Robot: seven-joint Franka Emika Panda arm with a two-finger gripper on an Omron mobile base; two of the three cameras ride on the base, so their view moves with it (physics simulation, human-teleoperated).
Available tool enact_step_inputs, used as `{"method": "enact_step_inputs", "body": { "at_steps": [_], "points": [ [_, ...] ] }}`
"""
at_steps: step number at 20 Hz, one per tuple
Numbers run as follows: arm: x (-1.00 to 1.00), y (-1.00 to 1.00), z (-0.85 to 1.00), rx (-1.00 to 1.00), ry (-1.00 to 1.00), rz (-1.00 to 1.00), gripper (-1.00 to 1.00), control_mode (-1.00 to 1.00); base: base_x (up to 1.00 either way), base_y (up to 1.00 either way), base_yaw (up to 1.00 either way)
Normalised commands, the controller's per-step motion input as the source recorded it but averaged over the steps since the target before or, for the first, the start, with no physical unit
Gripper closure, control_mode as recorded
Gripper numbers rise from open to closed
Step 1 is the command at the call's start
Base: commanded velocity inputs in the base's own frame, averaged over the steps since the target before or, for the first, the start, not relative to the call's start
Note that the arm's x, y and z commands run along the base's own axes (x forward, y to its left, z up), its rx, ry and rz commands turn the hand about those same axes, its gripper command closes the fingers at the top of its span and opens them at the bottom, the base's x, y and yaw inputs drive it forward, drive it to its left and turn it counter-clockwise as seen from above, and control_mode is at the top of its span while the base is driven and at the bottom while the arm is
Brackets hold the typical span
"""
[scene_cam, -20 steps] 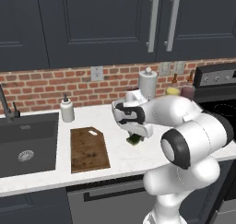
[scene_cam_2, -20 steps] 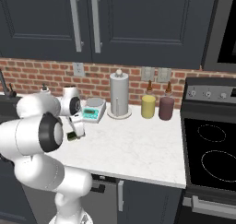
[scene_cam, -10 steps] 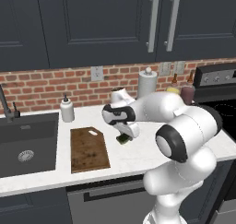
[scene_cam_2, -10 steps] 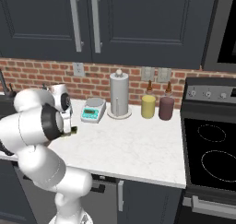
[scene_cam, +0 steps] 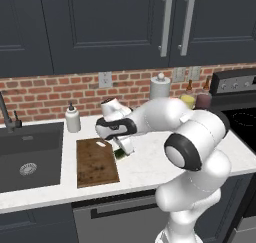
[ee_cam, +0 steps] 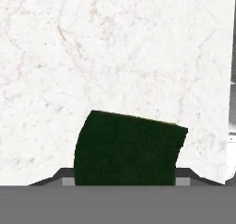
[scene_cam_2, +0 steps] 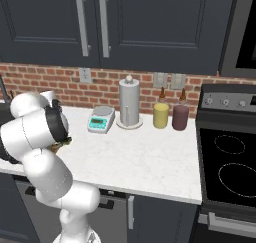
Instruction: Pick up the sponge from the counter and clean the cutting board by briefly scrubbing or pressing down on the cutting board. Once finished, release the sponge.
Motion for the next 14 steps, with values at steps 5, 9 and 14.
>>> {"method": "enact_step_inputs", "body": {
  "at_steps": [5,9,14],
  "points": [
    [0.0,0.41,0.27,-0.07,0.0,-0.2,1.0,-1.0,0.0,0.0,0.0],
    [0.13,0.49,0.07,-0.11,0.0,-0.2,1.0,-1.0,0.0,0.0,0.0],
    [0.32,0.56,0.0,-0.13,-0.05,-0.23,1.0,-1.0,0.0,0.0,0.0]
  ]
}}
